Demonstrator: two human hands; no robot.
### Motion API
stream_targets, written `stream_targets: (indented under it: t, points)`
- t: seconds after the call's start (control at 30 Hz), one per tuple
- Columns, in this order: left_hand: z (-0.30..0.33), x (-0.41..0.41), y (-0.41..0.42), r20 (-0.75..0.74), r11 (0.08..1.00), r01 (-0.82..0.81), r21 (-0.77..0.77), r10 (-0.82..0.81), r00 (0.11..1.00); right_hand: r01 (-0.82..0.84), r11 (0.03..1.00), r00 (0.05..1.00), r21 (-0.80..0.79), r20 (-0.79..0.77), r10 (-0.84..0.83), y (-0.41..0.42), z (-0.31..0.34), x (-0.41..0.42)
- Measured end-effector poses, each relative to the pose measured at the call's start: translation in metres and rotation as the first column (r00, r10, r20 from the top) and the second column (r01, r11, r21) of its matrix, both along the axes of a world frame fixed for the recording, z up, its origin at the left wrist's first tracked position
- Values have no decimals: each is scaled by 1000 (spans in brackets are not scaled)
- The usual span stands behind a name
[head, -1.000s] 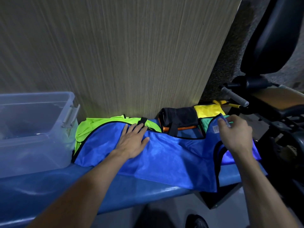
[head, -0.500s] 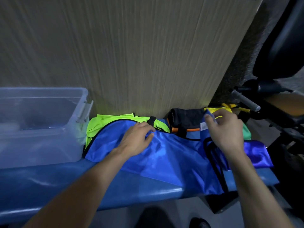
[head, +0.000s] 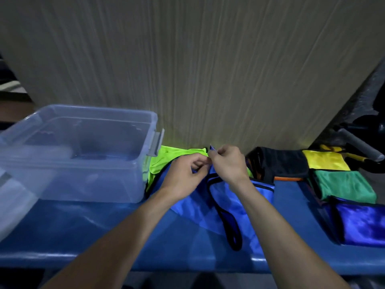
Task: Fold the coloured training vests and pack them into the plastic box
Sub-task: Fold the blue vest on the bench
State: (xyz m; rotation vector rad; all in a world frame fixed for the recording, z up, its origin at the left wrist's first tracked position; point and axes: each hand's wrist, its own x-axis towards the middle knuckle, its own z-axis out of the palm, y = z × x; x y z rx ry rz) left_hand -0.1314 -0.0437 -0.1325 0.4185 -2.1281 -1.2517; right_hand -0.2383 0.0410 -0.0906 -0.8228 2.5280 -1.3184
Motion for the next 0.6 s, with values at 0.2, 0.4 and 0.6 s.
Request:
stream_targets:
  t: [0.2,0.4,0.6]
  points:
    - [-6,4,-14,104,989,9,151,-25,994,4,986,942,-166,331,52,-17,-14,9]
    - [5,2,-16,117,818,-40,574,-33,993,-96,942,840,-322,481,250,-14,-25,12]
    - [-19,0,-27,366,950,-152,274,43,930,-164,873,741,-460,526,416,-11,-44,11]
